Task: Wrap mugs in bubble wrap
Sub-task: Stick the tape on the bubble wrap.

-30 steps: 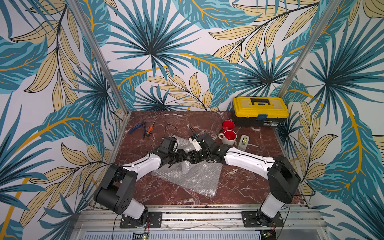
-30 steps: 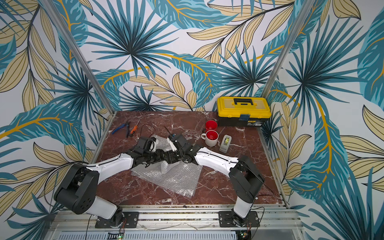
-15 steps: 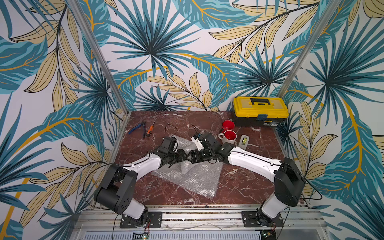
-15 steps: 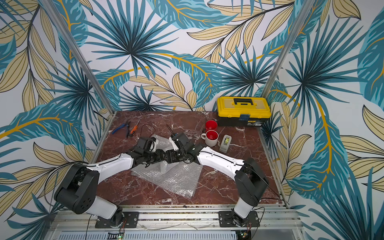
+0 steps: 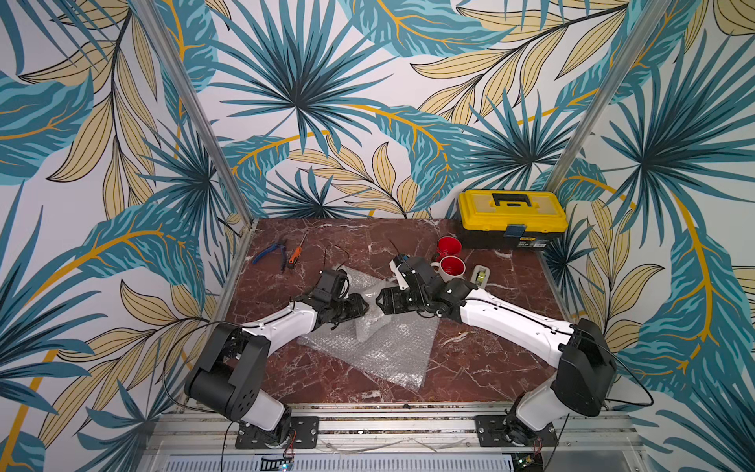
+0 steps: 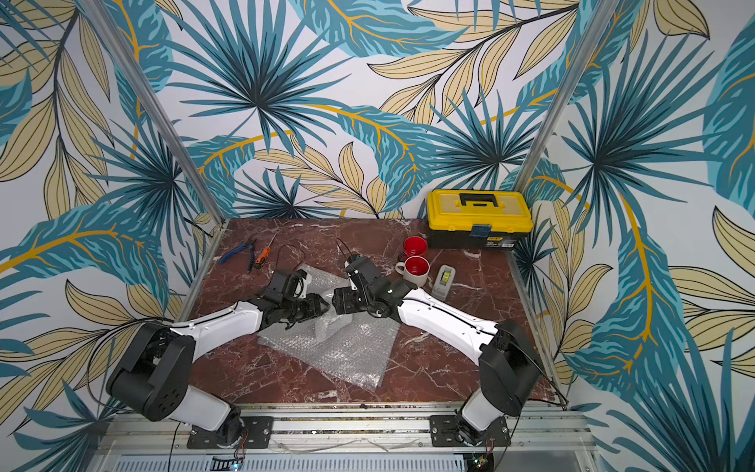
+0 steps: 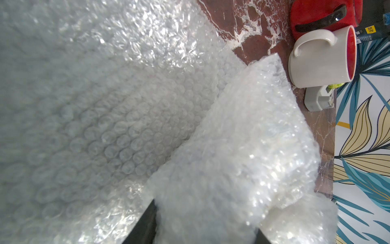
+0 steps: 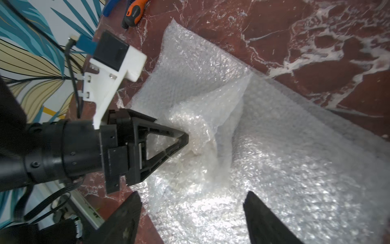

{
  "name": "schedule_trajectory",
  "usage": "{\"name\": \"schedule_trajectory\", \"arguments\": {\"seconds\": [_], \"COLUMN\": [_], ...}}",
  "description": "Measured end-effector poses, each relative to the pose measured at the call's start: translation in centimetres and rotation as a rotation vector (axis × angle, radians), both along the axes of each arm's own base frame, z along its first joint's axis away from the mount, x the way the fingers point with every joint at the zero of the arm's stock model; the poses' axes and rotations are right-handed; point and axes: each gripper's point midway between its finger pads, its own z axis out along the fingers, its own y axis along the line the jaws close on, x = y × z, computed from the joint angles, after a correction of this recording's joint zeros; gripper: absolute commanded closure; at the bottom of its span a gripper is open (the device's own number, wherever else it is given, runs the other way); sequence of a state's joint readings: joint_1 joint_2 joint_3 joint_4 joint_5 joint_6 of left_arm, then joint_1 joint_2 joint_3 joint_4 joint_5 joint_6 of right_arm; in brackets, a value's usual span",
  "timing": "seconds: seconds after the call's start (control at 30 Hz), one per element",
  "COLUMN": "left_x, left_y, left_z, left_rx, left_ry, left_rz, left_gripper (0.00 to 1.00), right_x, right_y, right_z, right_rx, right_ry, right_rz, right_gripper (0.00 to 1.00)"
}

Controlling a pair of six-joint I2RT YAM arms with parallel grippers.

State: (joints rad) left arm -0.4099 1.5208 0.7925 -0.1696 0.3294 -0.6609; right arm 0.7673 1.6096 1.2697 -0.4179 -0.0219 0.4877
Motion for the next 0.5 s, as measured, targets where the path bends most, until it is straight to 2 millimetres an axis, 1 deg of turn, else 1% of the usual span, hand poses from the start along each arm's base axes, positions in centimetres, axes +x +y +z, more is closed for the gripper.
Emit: {"name": "schedule_trajectory", "arguments": {"seconds": [0.1,0.17,0.27,0.37,0.5], "left_x": [0.0,0.0,0.0,0.0,0.0], "left_y": [0.0,-0.1,-0.1,-0.1,-0.1], "left_z": [0.0,0.0,0.0,0.0,0.0], "left_rx": [0.000,0.000,0.001,0.000,0.001], "left_ry": [0.000,0.000,-0.001,-0.001,-0.001], "left_rz": [-0.001,-0.002,-0.002,-0.002,-0.001], "left_gripper": [0.52,0.52,0.52,0.52,0.52], "right_x": [2.2,3.6,5.1,6.1,6.5], "right_y": [0.0,0.0,0.2,1.2,2.3], "right_z": [-0.4,-1.4,-3.0,-4.2,-5.0], "right_rx": [-0.018,-0.030,-0.049,-0.053,-0.031], "right_ry": [-0.008,0.003,0.028,0.044,0.064], "right_rz": [-0.007,-0.012,-0.012,0.007,0.030], "right_gripper": [0.17,0.18,0.18,0.17,0.16]}}
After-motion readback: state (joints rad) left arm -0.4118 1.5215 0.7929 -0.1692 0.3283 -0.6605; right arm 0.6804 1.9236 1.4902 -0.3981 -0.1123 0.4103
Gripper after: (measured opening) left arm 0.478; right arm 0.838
